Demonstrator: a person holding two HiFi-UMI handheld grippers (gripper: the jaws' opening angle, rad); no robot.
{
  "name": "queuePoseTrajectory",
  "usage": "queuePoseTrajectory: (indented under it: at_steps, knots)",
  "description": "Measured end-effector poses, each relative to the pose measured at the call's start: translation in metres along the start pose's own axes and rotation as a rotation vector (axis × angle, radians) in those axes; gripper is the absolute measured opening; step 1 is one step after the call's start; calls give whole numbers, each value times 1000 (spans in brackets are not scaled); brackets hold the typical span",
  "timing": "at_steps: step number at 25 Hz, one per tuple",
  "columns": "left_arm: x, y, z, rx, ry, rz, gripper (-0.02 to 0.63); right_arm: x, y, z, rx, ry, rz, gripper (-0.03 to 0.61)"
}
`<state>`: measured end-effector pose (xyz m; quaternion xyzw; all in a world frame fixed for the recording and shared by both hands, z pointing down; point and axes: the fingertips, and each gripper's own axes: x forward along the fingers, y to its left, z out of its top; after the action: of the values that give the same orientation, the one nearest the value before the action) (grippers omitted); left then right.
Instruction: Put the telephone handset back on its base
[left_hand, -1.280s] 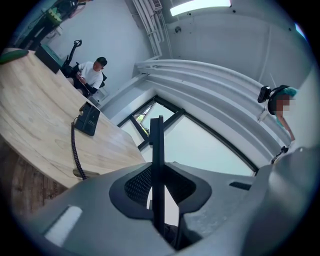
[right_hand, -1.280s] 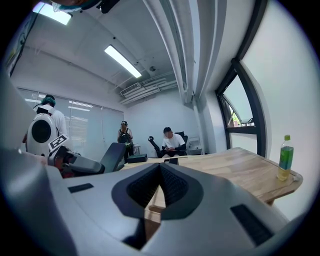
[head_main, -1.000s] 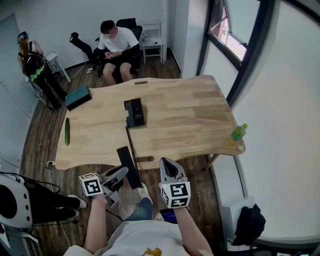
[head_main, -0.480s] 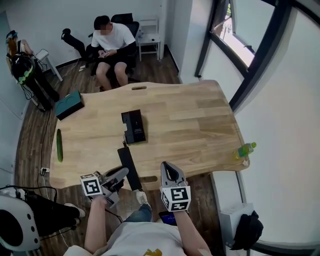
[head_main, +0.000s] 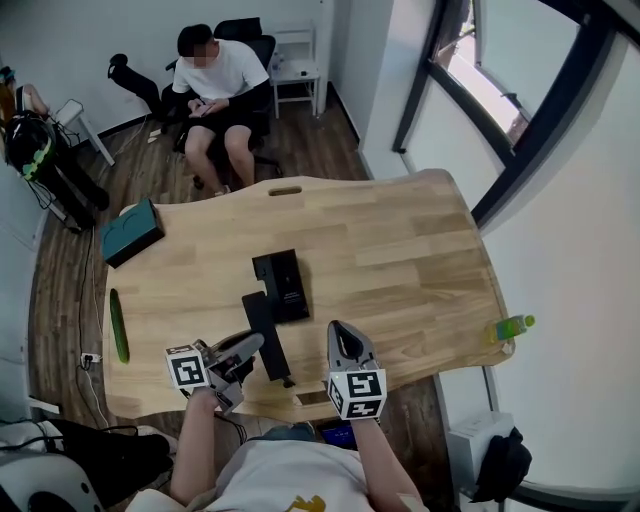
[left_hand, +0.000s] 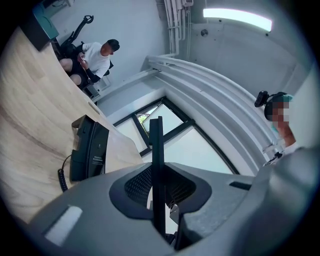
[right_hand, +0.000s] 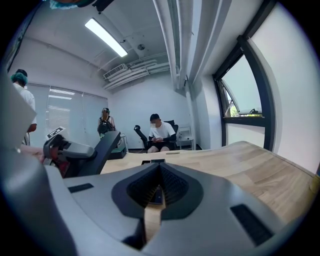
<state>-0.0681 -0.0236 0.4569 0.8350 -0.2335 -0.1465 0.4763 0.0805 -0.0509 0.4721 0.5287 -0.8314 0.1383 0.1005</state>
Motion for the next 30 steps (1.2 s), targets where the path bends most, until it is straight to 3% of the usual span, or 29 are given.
queuePoseTrajectory:
  at_steps: [9,30]
  knots:
    - [-2,23,29,-18,12,-18,72,28,4,10,-15,-2,-20,3]
    - [13,40,38,-29,22,-10,72,44,-2,12,-6,-33,6,3]
